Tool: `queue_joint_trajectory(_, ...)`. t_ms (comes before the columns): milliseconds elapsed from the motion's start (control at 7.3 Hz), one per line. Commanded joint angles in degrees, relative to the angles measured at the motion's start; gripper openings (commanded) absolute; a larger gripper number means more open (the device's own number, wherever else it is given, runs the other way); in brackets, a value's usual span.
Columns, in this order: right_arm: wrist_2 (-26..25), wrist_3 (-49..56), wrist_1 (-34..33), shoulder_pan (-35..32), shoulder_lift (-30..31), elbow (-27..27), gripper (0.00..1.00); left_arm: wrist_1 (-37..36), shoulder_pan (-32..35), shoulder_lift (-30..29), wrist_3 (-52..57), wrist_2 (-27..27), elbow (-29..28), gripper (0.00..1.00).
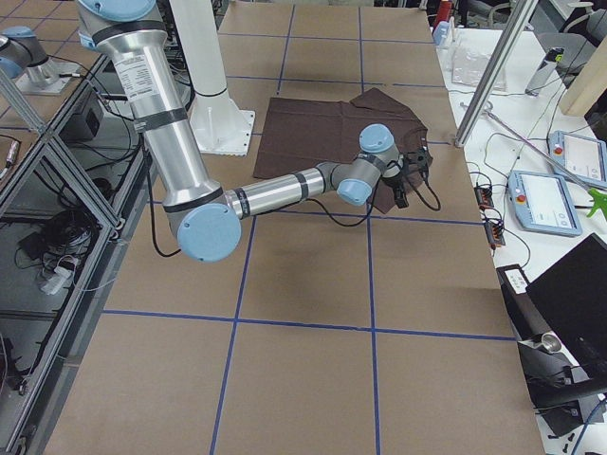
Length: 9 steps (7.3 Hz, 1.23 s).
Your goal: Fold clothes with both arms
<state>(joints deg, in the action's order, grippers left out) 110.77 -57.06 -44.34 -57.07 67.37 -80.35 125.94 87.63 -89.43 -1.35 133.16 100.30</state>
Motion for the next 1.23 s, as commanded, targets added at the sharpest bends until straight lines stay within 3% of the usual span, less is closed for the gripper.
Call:
queue_joint_trajectory(0, -7.4, -4.54, 2.76, 6.33, -3.3, 4.85, 0.74, 0.01, 0.0, 0.05, 0.03, 0.0, -0.1, 1.0)
queue_joint_trajectory(411, -10.21, -5.08, 2.24, 9.07, -1.37, 4.85, 0.61, 0.01, 0.0, 0.05, 0.03, 0.0, -0.37, 1.0)
queue_joint_trajectory(1096, -12.86, -4.55, 2.06, 10.66, -0.84, 6.08, 0.6, 0.01, 0.0, 0.05, 0.03, 0.0, -0.54, 1.0)
